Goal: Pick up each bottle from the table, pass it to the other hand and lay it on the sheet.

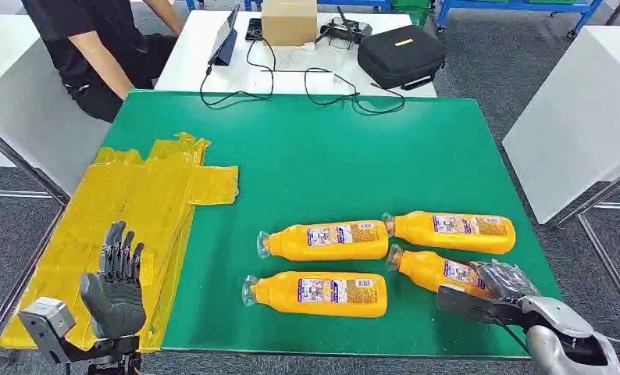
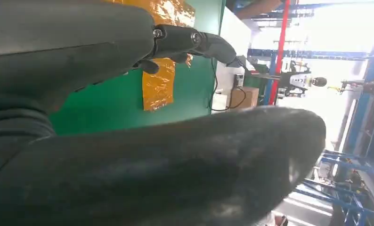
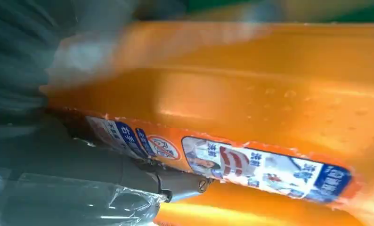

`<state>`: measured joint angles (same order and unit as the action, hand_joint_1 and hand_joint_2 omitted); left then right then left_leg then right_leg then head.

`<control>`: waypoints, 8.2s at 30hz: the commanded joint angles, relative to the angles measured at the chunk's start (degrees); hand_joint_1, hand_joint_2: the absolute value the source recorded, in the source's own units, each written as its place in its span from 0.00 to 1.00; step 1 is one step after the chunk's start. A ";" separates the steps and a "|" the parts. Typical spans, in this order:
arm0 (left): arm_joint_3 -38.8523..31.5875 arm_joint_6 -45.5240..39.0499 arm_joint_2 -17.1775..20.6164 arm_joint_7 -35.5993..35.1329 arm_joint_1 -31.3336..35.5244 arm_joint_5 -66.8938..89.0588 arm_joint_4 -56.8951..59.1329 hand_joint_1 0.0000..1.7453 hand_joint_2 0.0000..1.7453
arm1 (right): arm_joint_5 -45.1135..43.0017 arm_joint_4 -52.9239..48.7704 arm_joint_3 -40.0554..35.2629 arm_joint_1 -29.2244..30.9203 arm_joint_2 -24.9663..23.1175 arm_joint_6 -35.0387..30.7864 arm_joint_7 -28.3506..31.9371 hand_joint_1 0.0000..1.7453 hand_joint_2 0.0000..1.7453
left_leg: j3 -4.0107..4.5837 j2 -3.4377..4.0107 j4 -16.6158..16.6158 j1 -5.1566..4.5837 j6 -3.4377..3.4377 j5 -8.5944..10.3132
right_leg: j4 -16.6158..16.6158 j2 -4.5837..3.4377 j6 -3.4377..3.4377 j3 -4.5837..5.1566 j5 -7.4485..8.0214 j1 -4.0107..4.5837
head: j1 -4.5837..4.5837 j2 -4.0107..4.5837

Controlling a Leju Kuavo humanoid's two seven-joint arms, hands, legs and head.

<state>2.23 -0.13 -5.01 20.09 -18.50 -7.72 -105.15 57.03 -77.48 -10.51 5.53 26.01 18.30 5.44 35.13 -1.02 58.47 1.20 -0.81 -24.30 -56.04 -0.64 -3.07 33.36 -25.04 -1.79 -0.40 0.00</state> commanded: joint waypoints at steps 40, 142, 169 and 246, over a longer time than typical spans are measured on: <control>13.58 2.59 9.19 -1.99 22.51 -12.28 10.29 0.00 1.00 | -47.44 -1.98 -12.83 22.63 -22.26 -10.11 1.80 1.00 1.00 | 0.13 0.68 -0.12 0.04 0.18 0.30 | -0.10 -0.46 0.41 0.36 0.41 0.10 | 0.00 0.00; 23.17 -4.94 3.54 -12.20 39.05 -26.50 16.48 0.00 1.00 | -21.67 16.23 -43.75 33.56 -41.00 -15.69 -8.82 1.00 1.00 | 0.71 0.05 -0.01 0.11 0.17 0.53 | -0.23 0.12 0.32 0.76 0.33 0.12 | 0.00 0.00; 20.84 -5.31 2.21 -10.27 38.70 -26.53 16.87 1.00 1.00 | -25.25 21.75 -41.27 34.93 -40.61 -16.94 -6.57 1.00 1.00 | 0.77 0.03 -0.01 0.11 0.19 0.56 | -0.22 0.11 0.27 0.83 0.36 0.10 | 0.02 0.00; 9.38 -18.79 12.57 -19.24 29.78 86.73 59.32 0.00 1.00 | -22.94 -12.82 -28.30 5.40 -12.48 -4.51 1.44 0.00 1.00 | 0.33 -0.04 -0.22 0.04 0.14 0.52 | -0.01 0.27 0.44 0.31 0.35 0.09 | 0.02 0.00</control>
<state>9.95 -18.25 7.41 -1.35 5.46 83.82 -65.89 28.74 -90.75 -35.85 17.60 4.11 16.57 7.87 36.01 -0.98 58.47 1.26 -0.59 -23.76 -56.27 -0.61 -2.89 34.28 -24.63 -1.76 -0.37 0.00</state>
